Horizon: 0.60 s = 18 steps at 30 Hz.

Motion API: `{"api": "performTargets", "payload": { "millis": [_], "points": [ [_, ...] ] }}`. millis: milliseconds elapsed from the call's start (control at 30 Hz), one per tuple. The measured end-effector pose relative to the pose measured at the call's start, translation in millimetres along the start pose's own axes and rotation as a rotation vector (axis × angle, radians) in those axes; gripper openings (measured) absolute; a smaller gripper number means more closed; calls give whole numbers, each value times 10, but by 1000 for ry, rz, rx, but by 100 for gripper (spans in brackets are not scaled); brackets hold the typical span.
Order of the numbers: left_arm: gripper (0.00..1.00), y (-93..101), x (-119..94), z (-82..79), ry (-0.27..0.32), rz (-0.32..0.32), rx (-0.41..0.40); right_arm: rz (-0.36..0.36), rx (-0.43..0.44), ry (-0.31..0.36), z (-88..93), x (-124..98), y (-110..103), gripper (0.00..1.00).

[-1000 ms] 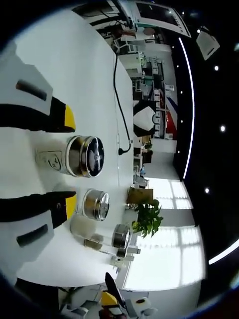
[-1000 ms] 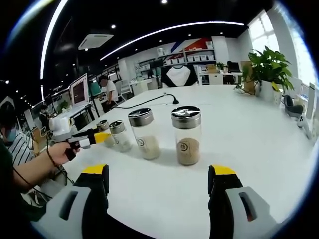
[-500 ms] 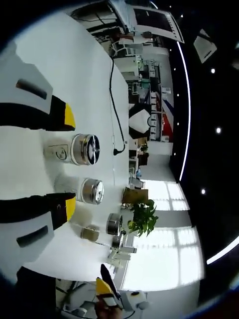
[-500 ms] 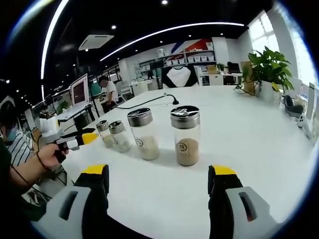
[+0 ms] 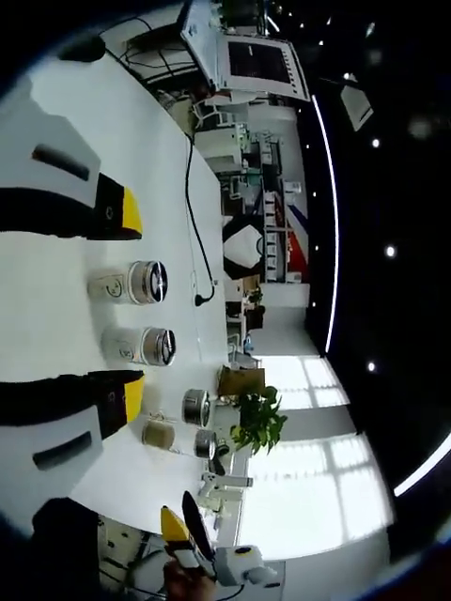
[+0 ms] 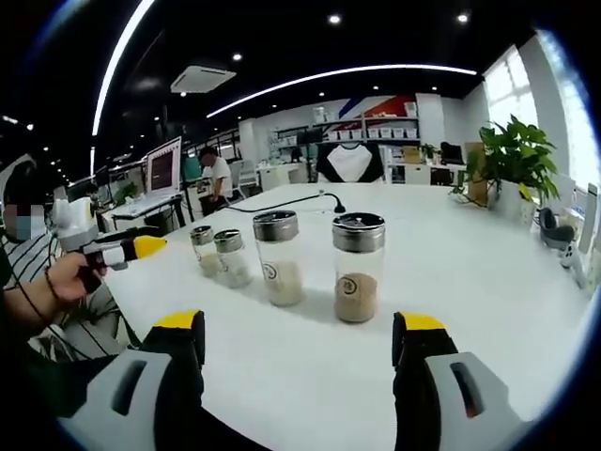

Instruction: Rotate the seasoning bottle until the label or dispensing opening points toward the visible target arrow and the bottle remains upright within the marked orientation range

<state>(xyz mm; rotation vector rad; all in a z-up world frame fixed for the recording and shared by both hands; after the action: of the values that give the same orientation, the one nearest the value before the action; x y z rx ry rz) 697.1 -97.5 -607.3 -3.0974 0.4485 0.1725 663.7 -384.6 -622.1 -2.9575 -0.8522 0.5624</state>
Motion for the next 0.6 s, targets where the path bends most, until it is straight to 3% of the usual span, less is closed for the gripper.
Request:
{"api": "performTargets", "payload": {
  "millis": [133,600],
  "points": [
    [61,-15,-78,13,-3,-17,-5,-3,-6,5,58,-63,-9,83],
    [99,115,-422,158,62,-30,-42,59,-41,111,197,-265,-15,96]
  ]
}}
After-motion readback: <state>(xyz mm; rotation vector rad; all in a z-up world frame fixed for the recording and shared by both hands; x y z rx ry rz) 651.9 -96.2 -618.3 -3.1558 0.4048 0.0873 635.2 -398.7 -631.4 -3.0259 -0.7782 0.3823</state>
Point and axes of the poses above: the point that each gripper's makers call its tool centre point, and the gripper's own axes: x roughly forward along the fingers, y roughly to its right, z roughly out of its underside, the point moved 4 cm from there along -x, roughly backward along the fingers, and after that the axes turned 3 degrees about -z, right-handed, at the moved point
